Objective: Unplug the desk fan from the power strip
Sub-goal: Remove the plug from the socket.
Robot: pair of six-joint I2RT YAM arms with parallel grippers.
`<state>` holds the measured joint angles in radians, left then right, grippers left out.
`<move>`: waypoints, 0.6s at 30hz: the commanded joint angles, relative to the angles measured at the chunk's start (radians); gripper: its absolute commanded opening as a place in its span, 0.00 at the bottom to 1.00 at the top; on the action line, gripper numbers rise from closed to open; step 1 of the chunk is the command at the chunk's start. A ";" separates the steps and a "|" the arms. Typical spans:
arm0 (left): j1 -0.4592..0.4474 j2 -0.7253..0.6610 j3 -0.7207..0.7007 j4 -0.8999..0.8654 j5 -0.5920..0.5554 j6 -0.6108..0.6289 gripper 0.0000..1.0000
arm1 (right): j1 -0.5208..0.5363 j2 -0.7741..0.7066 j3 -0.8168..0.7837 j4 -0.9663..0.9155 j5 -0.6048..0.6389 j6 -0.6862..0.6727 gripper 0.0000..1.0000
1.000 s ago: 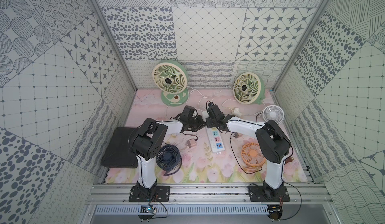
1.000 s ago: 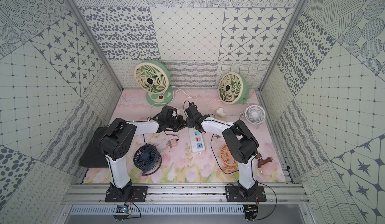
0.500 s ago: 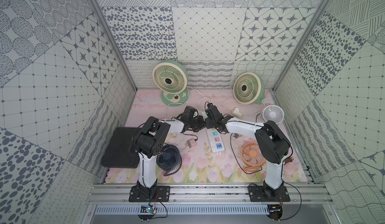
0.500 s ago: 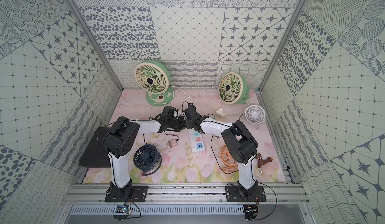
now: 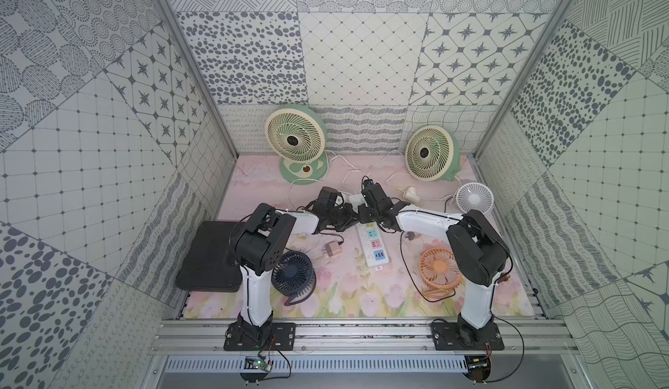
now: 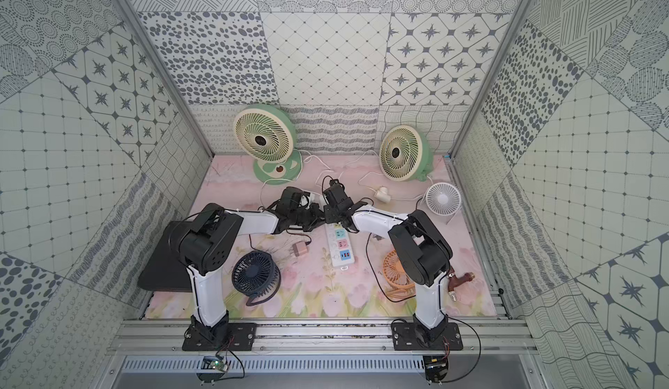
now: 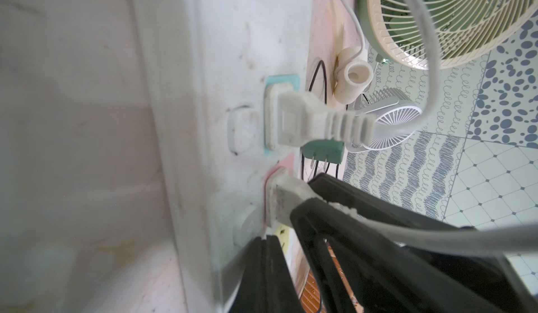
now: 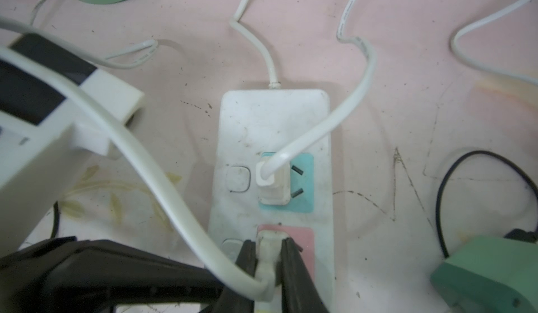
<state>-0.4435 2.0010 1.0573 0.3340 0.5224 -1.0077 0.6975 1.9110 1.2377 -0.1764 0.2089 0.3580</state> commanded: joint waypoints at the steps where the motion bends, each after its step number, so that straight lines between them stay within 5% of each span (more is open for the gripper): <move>1: 0.005 -0.005 -0.018 -0.089 -0.048 0.009 0.00 | 0.065 0.012 0.049 0.014 0.098 -0.064 0.00; 4: 0.005 -0.009 -0.024 -0.100 -0.053 0.013 0.00 | 0.059 0.014 0.043 0.012 0.118 -0.067 0.00; 12: 0.011 -0.027 -0.048 -0.113 -0.055 0.014 0.00 | -0.050 -0.022 -0.041 0.084 -0.071 0.065 0.00; 18: 0.014 -0.040 -0.056 -0.118 -0.059 0.015 0.00 | 0.035 -0.006 0.007 0.042 0.083 -0.042 0.00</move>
<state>-0.4355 1.9671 1.0149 0.3298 0.5205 -1.0069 0.6971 1.9041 1.2175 -0.1509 0.1860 0.3721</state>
